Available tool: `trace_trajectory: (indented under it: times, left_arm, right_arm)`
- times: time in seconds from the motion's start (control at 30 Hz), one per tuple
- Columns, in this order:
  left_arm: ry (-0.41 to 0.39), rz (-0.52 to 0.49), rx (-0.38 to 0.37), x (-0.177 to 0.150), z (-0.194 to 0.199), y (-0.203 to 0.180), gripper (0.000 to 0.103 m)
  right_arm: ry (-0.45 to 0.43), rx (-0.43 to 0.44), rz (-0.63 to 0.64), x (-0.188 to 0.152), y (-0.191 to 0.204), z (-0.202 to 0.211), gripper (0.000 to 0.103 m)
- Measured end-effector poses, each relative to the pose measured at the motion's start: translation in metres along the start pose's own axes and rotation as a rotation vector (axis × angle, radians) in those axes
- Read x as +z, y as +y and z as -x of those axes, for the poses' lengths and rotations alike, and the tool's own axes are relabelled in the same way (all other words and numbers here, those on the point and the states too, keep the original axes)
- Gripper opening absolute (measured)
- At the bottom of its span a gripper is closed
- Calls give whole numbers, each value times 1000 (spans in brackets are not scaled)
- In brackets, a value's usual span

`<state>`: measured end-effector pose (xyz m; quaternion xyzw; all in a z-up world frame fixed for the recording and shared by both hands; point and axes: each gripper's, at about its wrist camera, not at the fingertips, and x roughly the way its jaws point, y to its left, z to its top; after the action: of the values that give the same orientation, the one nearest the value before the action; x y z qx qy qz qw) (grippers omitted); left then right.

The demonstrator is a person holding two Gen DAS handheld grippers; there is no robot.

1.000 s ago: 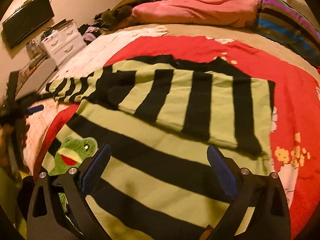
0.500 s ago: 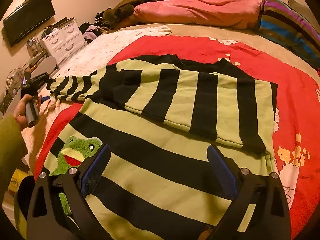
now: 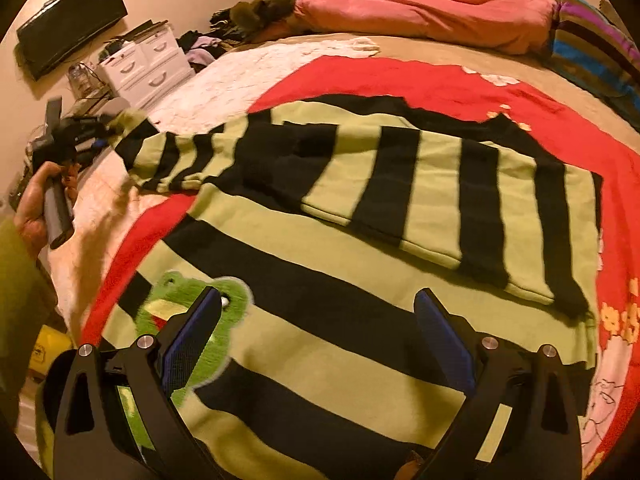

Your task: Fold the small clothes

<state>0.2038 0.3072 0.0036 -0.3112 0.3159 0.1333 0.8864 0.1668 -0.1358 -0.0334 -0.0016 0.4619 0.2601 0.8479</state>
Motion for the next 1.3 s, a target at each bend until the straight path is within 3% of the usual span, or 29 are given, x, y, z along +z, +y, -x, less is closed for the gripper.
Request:
trace_trajectory:
  times: [0.13, 0.27, 0.43, 0.47, 0.53, 0.63, 0.77, 0.83, 0.9, 1.03, 1.1, 1.13, 1.17, 1.3]
  left_arm:
    - [61, -114, -110, -32, 16, -60, 6]
    - [135, -231, -216, -73, 21, -122, 7]
    - [282, -360, -300, -141, -5, -190, 9]
    - [328, -364, -313, -157, -12, -198, 16]
    - [415, -363, -361, -181, -20, -207, 57]
    - [441, -406, -409, -200, -22, -216, 59]
    - [321, -368, -407, -183, 5, -196, 60]
    - [256, -373, -328, -169, 12, -180, 60]
    - [202, -391, -193, -152, 11, -164, 58]
    - [215, -342, -139, -129, -3, -143, 48]
    - [240, -376, -117, -125, -13, -146, 46]
    - [255, -391, -123, -127, -18, -151, 45]
    - [279, -421, -130, -129, -25, -159, 45]
    - [363, -501, -202, -141, -45, -191, 45]
  right_arm:
    - [-19, -9, -3, 1, -3, 8, 96]
    - [-34, -45, -89, 0, -31, 20, 96]
    - [-56, -127, -204, -4, -74, 34, 97]
    - [-55, -153, -237, -5, -85, 36, 97]
    - [-54, -176, -301, -9, -102, 39, 97]
    - [-59, -191, -386, -15, -124, 43, 97]
    - [-84, -156, -390, -15, -128, 45, 97]
    - [-97, -106, -353, -11, -120, 44, 96]
    - [-107, -52, -293, -5, -109, 44, 96]
    - [-98, 60, -63, 9, -69, 29, 96]
    - [-25, 85, 43, 14, -52, 5, 83]
    - [-3, 92, 69, 15, -49, -4, 69]
    - [5, 94, 85, 17, -46, -13, 66]
    - [-23, 117, 92, 29, -43, -28, 66]
